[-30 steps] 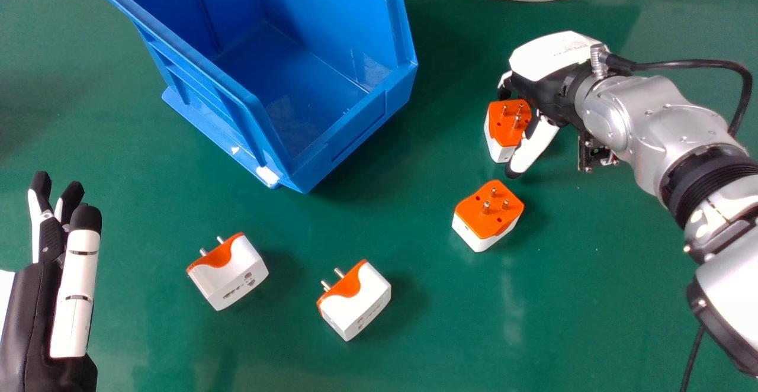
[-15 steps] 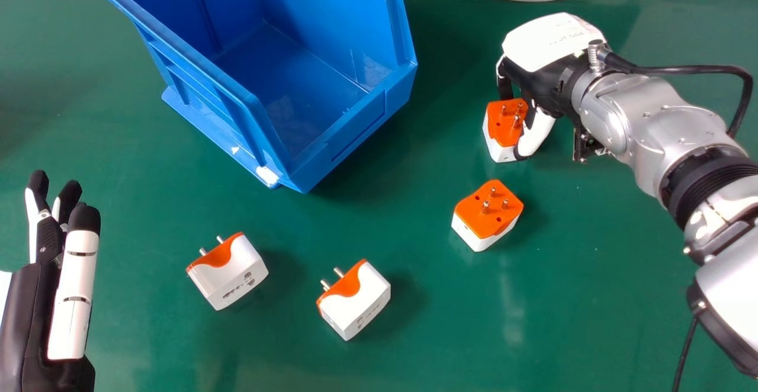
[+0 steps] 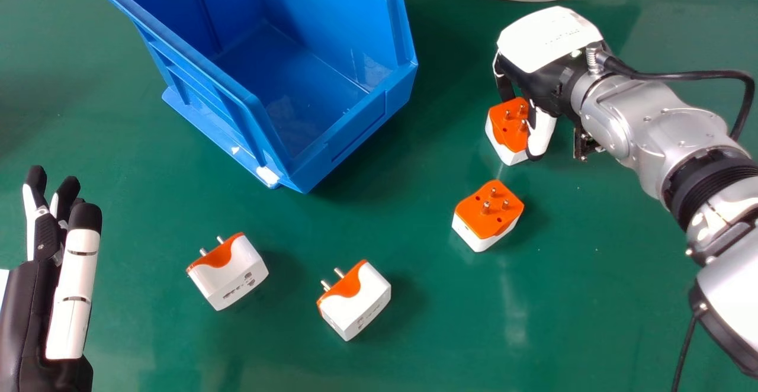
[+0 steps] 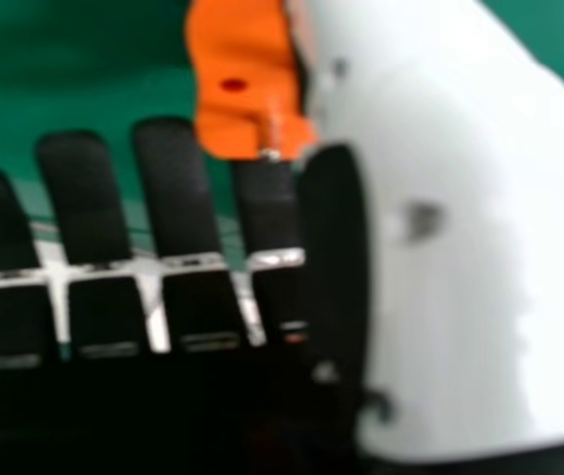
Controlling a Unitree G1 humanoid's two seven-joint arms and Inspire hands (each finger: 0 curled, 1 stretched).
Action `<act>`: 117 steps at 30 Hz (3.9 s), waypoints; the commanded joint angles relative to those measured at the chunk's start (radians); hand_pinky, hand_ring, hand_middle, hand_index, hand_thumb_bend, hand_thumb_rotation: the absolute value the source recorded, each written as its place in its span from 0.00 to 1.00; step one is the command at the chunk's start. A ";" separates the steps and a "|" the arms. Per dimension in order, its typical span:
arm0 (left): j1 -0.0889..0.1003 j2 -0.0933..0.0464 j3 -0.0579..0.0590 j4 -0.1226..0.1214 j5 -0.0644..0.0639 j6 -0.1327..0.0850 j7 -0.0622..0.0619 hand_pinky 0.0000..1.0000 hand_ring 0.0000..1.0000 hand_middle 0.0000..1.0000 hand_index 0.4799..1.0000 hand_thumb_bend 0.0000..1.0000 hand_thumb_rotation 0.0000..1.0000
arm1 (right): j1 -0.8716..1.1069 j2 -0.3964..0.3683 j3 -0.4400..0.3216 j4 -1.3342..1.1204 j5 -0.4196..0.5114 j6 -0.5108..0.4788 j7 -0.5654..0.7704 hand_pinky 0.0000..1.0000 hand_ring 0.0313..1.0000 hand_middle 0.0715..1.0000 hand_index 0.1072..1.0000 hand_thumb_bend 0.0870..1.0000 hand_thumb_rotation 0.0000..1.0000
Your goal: Pick all objects and put in blue box
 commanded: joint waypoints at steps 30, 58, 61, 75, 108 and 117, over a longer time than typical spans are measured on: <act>-0.048 0.010 0.015 0.026 0.004 0.013 0.006 1.00 1.00 1.00 1.00 0.55 0.91 | -0.003 -0.076 -0.134 -0.091 0.104 -0.002 0.006 0.36 0.41 0.48 0.46 0.45 0.00; -0.138 0.037 0.025 0.086 0.026 0.078 0.030 1.00 1.00 1.00 1.00 0.49 0.92 | 0.432 -0.285 -0.421 -1.002 0.222 0.006 0.175 0.24 0.33 0.42 0.49 0.45 0.00; -0.152 0.038 0.025 0.092 0.030 0.084 0.031 1.00 1.00 1.00 1.00 0.49 0.92 | 0.493 -0.286 -0.447 -1.125 0.219 0.024 0.213 0.22 0.34 0.43 0.47 0.46 0.00; -0.195 0.047 0.018 0.134 0.042 0.073 0.025 1.00 1.00 1.00 1.00 0.49 0.92 | 0.537 -0.220 -0.464 -1.323 0.269 0.013 0.337 0.16 0.24 0.43 0.46 0.47 0.00; -0.231 0.040 0.000 0.180 0.055 0.035 0.032 1.00 1.00 1.00 1.00 0.47 0.93 | 0.036 0.172 -0.276 -0.780 0.114 0.003 0.177 0.06 0.10 0.42 0.42 0.48 0.00; -0.226 0.035 -0.003 0.183 0.052 0.017 0.038 1.00 1.00 1.00 1.00 0.46 0.94 | -0.162 0.280 -0.176 -0.424 0.016 0.050 0.034 0.08 0.12 0.41 0.43 0.48 0.00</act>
